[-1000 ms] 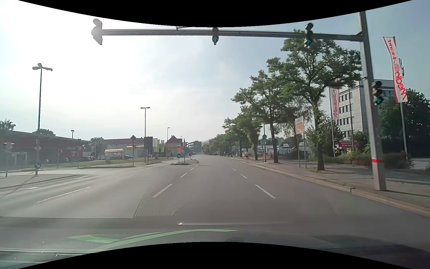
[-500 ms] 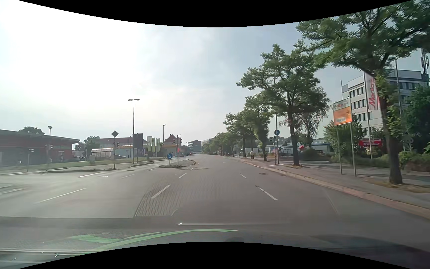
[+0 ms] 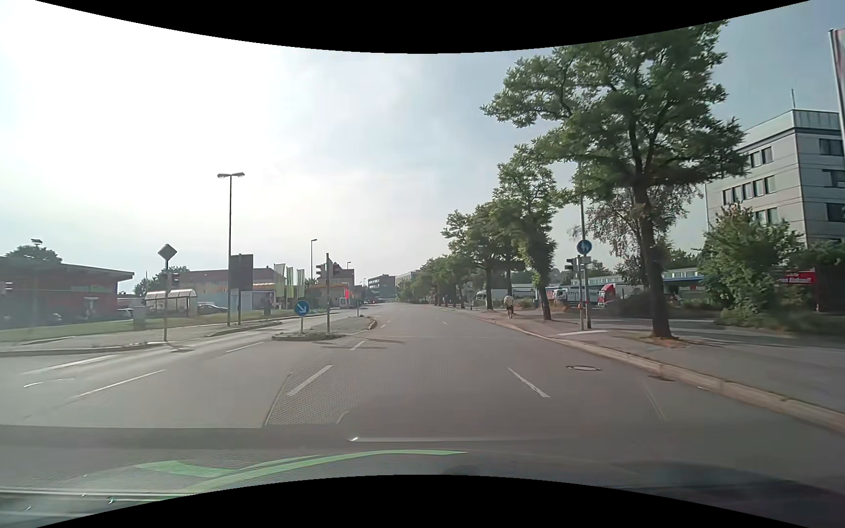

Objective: Follow the waypoints while adhering to traffic rules and regulations

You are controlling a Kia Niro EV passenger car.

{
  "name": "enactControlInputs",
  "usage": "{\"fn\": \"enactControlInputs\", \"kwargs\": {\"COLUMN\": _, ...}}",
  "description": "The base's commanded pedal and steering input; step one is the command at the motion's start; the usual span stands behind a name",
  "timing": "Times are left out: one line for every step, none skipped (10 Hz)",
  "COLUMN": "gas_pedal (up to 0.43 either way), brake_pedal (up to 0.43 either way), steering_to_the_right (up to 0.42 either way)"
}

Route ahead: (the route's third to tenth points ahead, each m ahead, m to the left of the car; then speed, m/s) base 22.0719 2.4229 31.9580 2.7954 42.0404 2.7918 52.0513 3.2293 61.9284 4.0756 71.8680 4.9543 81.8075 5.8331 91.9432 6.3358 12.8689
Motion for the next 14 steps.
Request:
{"fn": "enactControlInputs", "kwargs": {"gas_pedal": 0.138, "brake_pedal": 0.000, "steering_to_the_right": -0.001}}
{"fn": "enactControlInputs", "kwargs": {"gas_pedal": 0.138, "brake_pedal": 0.000, "steering_to_the_right": -0.001}}
{"fn": "enactControlInputs", "kwargs": {"gas_pedal": 0.138, "brake_pedal": 0.000, "steering_to_the_right": -0.001}}
{"fn": "enactControlInputs", "kwargs": {"gas_pedal": 0.138, "brake_pedal": 0.000, "steering_to_the_right": -0.001}}
{"fn": "enactControlInputs", "kwargs": {"gas_pedal": 0.138, "brake_pedal": 0.000, "steering_to_the_right": -0.001}}
{"fn": "enactControlInputs", "kwargs": {"gas_pedal": 0.138, "brake_pedal": 0.000, "steering_to_the_right": -0.001}}
{"fn": "enactControlInputs", "kwargs": {"gas_pedal": 0.138, "brake_pedal": 0.000, "steering_to_the_right": -0.001}}
{"fn": "enactControlInputs", "kwargs": {"gas_pedal": 0.138, "brake_pedal": 0.000, "steering_to_the_right": -0.001}}
{"fn": "enactControlInputs", "kwargs": {"gas_pedal": 0.138, "brake_pedal": 0.000, "steering_to_the_right": -0.001}}
{"fn": "enactControlInputs", "kwargs": {"gas_pedal": 0.138, "brake_pedal": 0.000, "steering_to_the_right": -0.001}}
{"fn": "enactControlInputs", "kwargs": {"gas_pedal": 0.138, "brake_pedal": 0.000, "steering_to_the_right": -0.001}}
{"fn": "enactControlInputs", "kwargs": {"gas_pedal": 0.138, "brake_pedal": 0.000, "steering_to_the_right": -0.001}}
{"fn": "enactControlInputs", "kwargs": {"gas_pedal": 0.138, "brake_pedal": 0.000, "steering_to_the_right": -0.001}}
{"fn": "enactControlInputs", "kwargs": {"gas_pedal": 0.138, "brake_pedal": 0.000, "steering_to_the_right": -0.001}}
